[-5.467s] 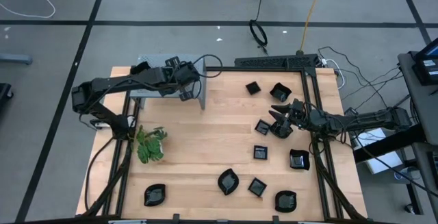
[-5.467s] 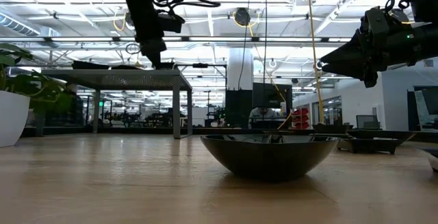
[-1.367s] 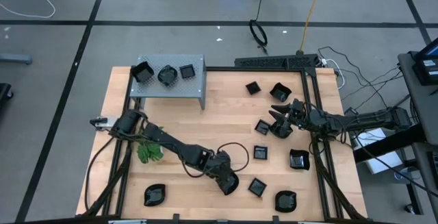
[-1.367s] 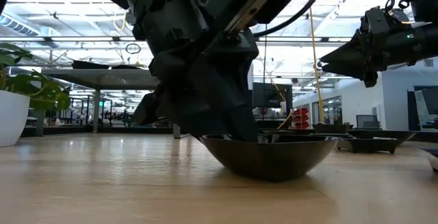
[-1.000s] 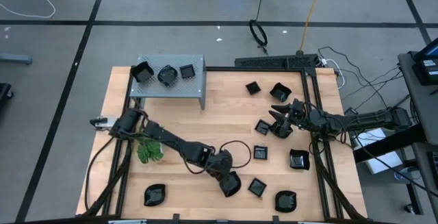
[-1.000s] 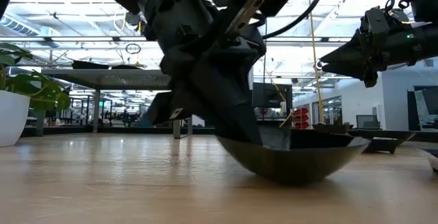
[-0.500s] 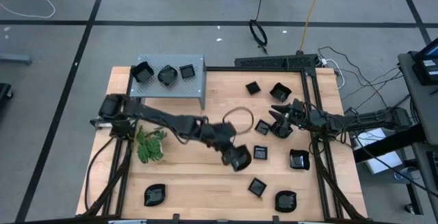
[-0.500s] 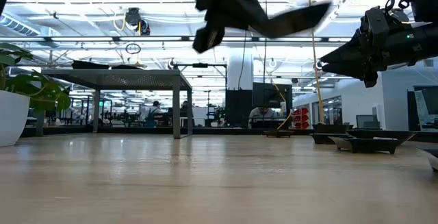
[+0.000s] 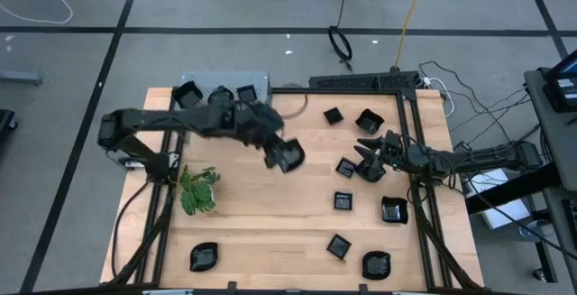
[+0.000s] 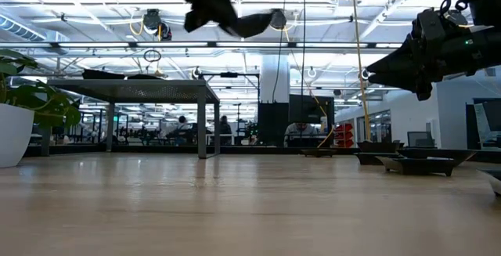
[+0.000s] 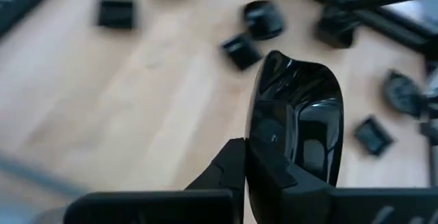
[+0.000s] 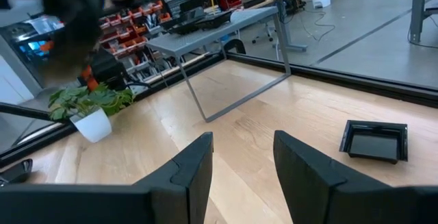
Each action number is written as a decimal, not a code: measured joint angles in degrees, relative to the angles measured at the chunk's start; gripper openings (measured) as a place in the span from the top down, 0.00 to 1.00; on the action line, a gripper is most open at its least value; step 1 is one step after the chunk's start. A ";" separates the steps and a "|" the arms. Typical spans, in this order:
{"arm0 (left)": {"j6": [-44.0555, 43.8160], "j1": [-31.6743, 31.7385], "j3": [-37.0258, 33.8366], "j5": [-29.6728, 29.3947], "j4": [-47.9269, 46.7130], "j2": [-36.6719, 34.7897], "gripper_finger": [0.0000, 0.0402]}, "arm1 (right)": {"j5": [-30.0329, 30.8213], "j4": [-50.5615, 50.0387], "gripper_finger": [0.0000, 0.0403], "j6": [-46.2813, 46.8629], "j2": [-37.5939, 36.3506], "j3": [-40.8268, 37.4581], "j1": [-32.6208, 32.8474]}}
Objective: Pick & Place Mini shaped plates
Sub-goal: Stack the leaf shaped plate on top of the leaf plate on the shelf
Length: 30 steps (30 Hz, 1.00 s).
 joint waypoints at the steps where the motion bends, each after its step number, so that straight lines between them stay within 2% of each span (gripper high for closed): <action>1: 0.30 1.64 0.02 0.01 -1.39 -0.87 0.98 | 0.00 0.05 0.65 0.02 0.02 -0.01 0.00; 11: 6.01 20.26 -0.05 -2.42 -15.65 -9.44 0.99 | 0.01 0.08 0.65 0.01 0.04 -0.01 0.00; 15: 5.80 25.72 0.04 -7.60 -20.08 -11.95 0.99 | 0.02 0.08 0.65 0.02 0.04 -0.02 0.01; 19: 6.39 29.45 -0.03 -11.71 -25.02 -13.17 0.99 | 0.02 0.08 0.65 0.02 0.04 -0.01 0.00; 27: 8.61 36.02 -0.03 -11.45 -28.19 -14.10 0.99 | 0.02 0.08 0.65 0.01 0.04 -0.01 0.01; 30: 9.07 38.20 -0.03 -9.57 -28.26 -13.71 0.99 | 0.02 0.08 0.65 0.01 0.03 -0.01 0.01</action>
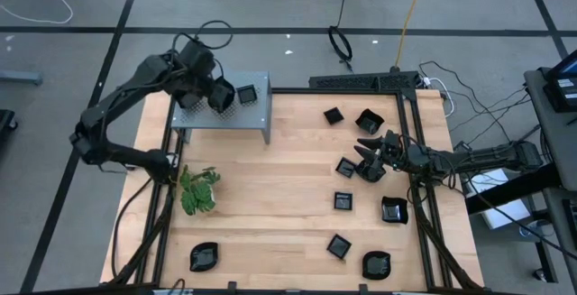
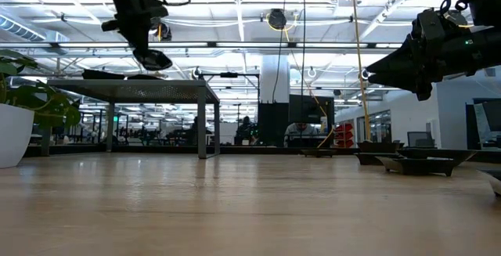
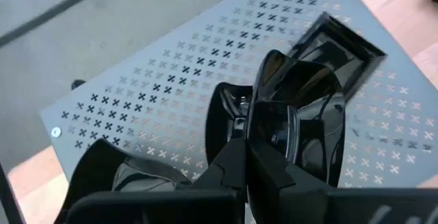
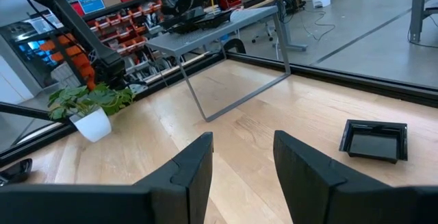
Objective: Pick & Place Mini shaped plates
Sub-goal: Stack the leaf shaped plate on top of the leaf plate on the shelf
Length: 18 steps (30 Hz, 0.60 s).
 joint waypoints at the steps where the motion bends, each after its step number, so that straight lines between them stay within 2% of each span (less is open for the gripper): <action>1: 0.14 0.70 0.00 0.85 -0.14 0.08 0.99 | 0.00 0.00 0.65 -0.01 0.00 -0.01 0.01; 6: 2.65 2.65 0.00 3.36 -0.71 0.61 0.99 | 0.00 0.00 0.65 -0.01 0.01 0.02 0.01; 18: 3.46 4.32 0.00 5.38 -2.93 3.48 0.96 | 0.00 0.00 0.65 -0.01 0.01 0.00 -0.01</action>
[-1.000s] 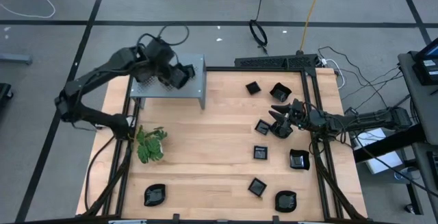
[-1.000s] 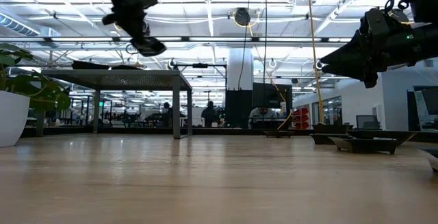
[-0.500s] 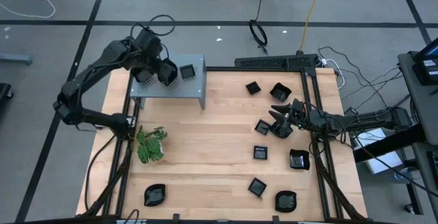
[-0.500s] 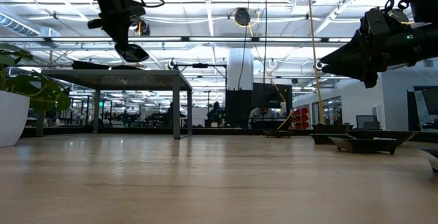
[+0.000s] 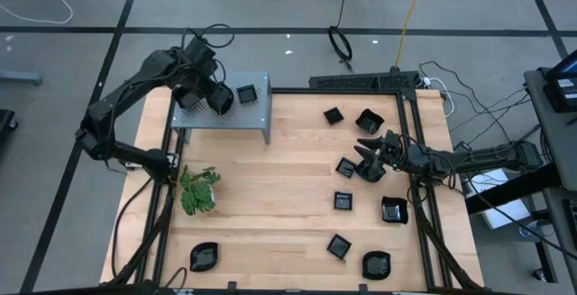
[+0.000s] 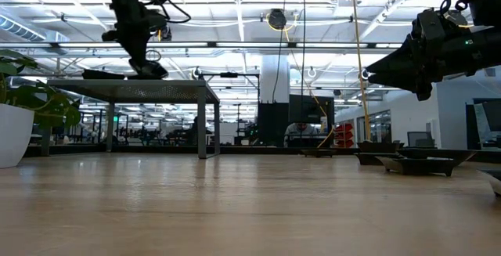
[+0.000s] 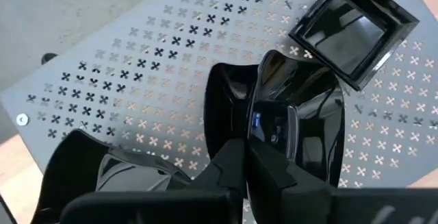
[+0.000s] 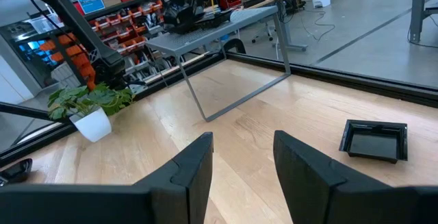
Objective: Pick & Place Mini shaped plates
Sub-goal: Stack the leaf shaped plate on top of the leaf plate on the shelf
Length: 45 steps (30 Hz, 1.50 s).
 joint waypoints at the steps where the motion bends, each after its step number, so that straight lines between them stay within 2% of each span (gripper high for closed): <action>1: 0.19 0.20 -0.01 -0.03 0.00 -0.02 0.96 | 0.00 0.00 0.65 0.02 -0.02 0.01 0.02; 7: 1.42 0.49 -0.02 -1.64 0.92 -0.05 0.92 | 0.00 0.00 0.65 0.00 0.00 0.00 0.01; 14: 2.13 0.49 -0.02 -2.32 3.03 -0.07 0.71 | 0.00 0.00 0.65 0.02 0.00 0.02 0.02; 17: 2.16 0.72 -0.01 -2.59 4.76 -0.85 0.65 | 0.00 0.00 0.65 0.01 0.00 0.00 0.01; 25: 2.09 -1.48 0.00 -2.60 8.66 -4.03 0.63 | 0.00 0.00 0.65 0.00 0.00 0.01 0.01; 32: -0.78 -9.57 0.00 -1.83 8.60 -4.19 0.63 | 0.00 0.00 0.65 0.00 0.00 0.00 0.01; 38: -0.83 -20.19 0.00 -1.15 12.59 -4.16 0.63 | 0.00 0.00 0.65 0.02 -0.02 0.02 0.02; 45: -1.67 -32.65 0.00 -5.69 18.66 -4.16 0.63 | 0.02 0.00 0.65 0.00 -0.02 0.02 0.00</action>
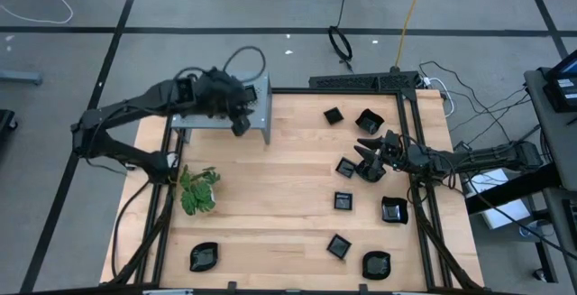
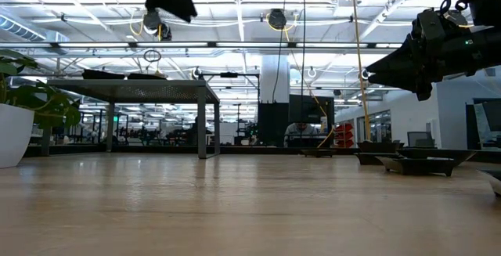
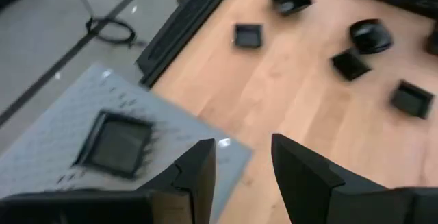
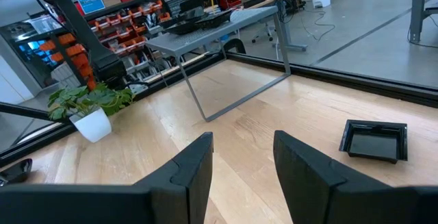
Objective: Pick & Place Mini shaped plates
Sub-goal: Stack the leaf shaped plate on top of the leaf plate on the shelf
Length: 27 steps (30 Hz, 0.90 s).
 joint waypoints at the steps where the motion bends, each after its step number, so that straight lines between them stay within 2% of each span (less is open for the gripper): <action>1: -0.97 -2.00 0.00 -1.35 0.34 0.21 0.63 | 0.00 0.00 0.65 0.02 0.02 -0.02 0.02; 8: -12.55 -16.03 0.00 -6.68 6.76 4.91 0.63 | 0.00 -0.01 0.65 0.01 0.02 0.00 0.00; 12: -18.82 -22.95 0.00 -6.91 11.42 10.16 0.63 | 0.00 -0.02 0.65 0.00 0.04 -0.02 0.00; 17: -29.34 -30.58 0.00 -6.82 12.71 17.20 0.63 | 0.00 -0.02 0.65 0.00 0.00 -0.02 0.02; 24: -52.31 -40.29 0.00 -0.97 9.72 25.04 0.63 | 0.00 -0.02 0.65 0.02 0.04 0.00 0.01; 27: -60.87 -43.71 0.00 4.71 6.74 27.44 0.63 | -0.01 -0.01 0.65 0.01 0.02 0.00 0.01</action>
